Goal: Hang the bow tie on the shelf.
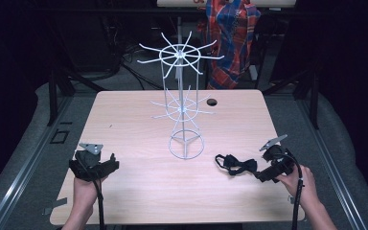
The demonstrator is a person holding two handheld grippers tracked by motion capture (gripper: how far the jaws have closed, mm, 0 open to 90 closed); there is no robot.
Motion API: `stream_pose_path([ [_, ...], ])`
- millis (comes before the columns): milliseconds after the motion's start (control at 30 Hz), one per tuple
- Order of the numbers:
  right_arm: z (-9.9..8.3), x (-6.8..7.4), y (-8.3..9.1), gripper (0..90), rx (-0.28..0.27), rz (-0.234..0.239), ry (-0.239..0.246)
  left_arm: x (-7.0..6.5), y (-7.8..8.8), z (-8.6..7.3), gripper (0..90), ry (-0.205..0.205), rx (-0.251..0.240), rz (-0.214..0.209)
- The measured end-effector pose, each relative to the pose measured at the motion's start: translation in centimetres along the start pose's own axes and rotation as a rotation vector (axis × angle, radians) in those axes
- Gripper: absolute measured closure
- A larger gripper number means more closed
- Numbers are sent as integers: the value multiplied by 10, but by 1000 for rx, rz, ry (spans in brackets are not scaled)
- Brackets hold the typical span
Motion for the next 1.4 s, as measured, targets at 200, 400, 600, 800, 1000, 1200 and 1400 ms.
stream_pose_path([
  [200,1,1,0,63,-2,0,2,0,0,0,164,-3,-2,0],
  [400,1,2,-1,63,-2,1,2,0,0,0,165,-3,2,-2],
  [600,3,3,-1,60,-1,0,14,-2,0,0,165,-8,2,-6],
  [800,7,4,-2,50,-15,11,5,-2,0,-1,165,-7,7,-6],
  [1000,11,3,-2,42,-21,18,6,-3,0,-1,165,-16,11,-10],
  [1200,17,5,-10,23,-6,24,6,-4,-1,-1,164,-22,12,-11],
  [1400,28,9,-19,0,9,16,22,-4,-1,-2,164,-26,17,-12],
])
Point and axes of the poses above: each handheld gripper's, and its own axes: y roughly backward along the jaws, z roughly out of its top, x roughly to its left, the point moved 9 cm from there along -y, roughly forward along the jaws
